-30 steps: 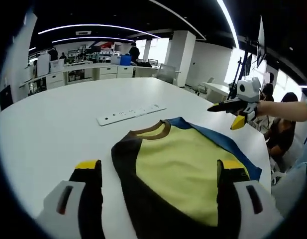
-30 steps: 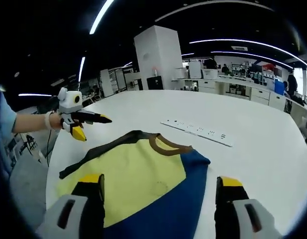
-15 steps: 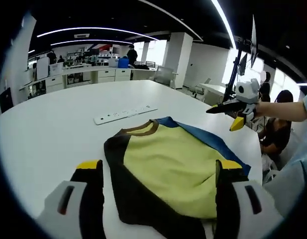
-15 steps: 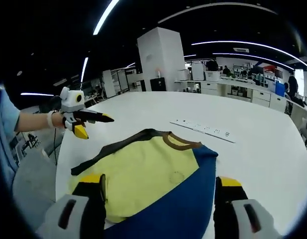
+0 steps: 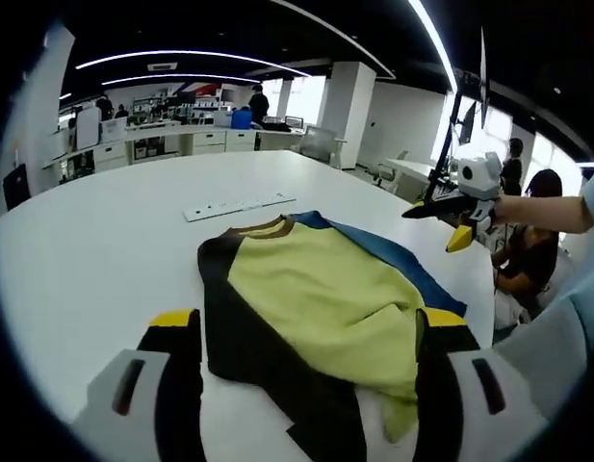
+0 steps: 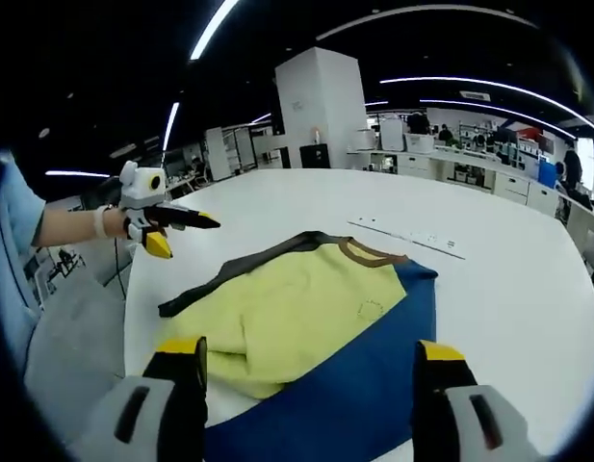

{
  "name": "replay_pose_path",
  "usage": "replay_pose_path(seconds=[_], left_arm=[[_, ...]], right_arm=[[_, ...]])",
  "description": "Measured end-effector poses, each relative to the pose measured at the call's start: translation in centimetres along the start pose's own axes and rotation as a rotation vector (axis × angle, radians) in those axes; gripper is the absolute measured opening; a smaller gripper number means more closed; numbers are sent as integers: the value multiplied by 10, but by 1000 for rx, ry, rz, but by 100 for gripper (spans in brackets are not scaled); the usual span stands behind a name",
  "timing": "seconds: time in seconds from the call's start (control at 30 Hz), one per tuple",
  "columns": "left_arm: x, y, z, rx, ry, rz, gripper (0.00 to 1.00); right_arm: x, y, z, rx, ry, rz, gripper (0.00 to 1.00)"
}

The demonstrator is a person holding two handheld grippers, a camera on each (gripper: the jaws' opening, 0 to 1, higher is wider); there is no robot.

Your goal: Fold the garment on the visible template until the final outline fits inside the template.

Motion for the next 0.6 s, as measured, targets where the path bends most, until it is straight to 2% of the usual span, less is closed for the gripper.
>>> replay_pose_path(seconds=[0.13,0.47,0.6], left_arm=[[4,-8,-1,18,-12,10,89],[10,-20,-6,34,-20,20,88],[9,-23,-11,40,-35,25,88]], right_arm=[[-5,-1,-8,-23,-2,2,89],[-17,-11,-9,-27,-36,1,87],[-29,-15,-14,-33,-84,-4,78]])
Point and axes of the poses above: the point that each gripper's makers call its tool centre point, and the gripper's own axes: y roughly forward along the fingers, x roughly to its right, z roughly out of its top, the point moved 1 cm from there along -y, roughly backward along the fingers, and after that the axes turned 2 degrees about -y, right-handed, at the moved point
